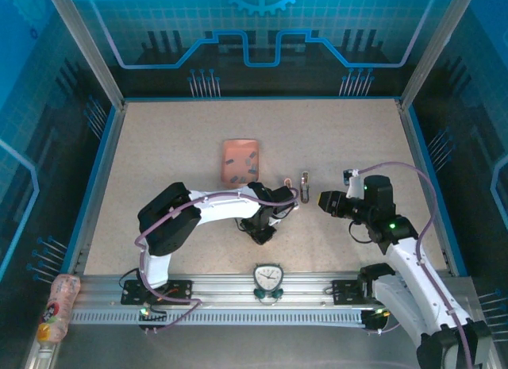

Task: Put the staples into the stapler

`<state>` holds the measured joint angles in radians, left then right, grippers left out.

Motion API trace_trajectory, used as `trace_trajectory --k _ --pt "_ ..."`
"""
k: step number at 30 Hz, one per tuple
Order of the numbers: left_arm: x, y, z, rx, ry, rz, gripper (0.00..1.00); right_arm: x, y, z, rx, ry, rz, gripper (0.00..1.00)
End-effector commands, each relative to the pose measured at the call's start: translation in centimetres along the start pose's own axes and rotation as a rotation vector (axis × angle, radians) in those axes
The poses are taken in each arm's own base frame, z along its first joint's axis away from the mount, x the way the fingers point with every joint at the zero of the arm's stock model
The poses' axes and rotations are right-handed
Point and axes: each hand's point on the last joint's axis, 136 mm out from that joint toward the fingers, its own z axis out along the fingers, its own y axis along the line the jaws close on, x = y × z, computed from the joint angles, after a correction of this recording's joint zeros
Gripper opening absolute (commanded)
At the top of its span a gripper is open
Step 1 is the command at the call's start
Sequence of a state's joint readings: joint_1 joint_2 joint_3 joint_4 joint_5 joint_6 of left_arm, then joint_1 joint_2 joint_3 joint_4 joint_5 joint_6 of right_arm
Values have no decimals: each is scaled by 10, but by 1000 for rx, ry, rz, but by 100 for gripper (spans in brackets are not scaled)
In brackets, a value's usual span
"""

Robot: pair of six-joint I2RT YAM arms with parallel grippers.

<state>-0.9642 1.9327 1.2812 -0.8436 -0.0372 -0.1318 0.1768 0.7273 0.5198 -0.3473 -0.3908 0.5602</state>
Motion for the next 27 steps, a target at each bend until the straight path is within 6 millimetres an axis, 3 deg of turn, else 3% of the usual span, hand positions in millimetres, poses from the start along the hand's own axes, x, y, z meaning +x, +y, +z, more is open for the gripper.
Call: trace_trajectory --k 1,9,15,22,27 --pt "-4 -2 -5 21 -52 12 14 -4 4 -4 1 -28 -54 33" --pt "-28 2 -35 114 -263 12 13 -20 24 -10 -75 -97 -169 43" --pt "-52 -1 -65 288 -496 13 12 -35 44 -14 -186 -225 -294 49" --pt "-72 -5 -120 482 -798 92 12 -37 70 -21 -333 -306 -482 52" --pt "-72 -14 -164 609 -1008 231 13 -32 84 -27 -436 -376 -616 53"
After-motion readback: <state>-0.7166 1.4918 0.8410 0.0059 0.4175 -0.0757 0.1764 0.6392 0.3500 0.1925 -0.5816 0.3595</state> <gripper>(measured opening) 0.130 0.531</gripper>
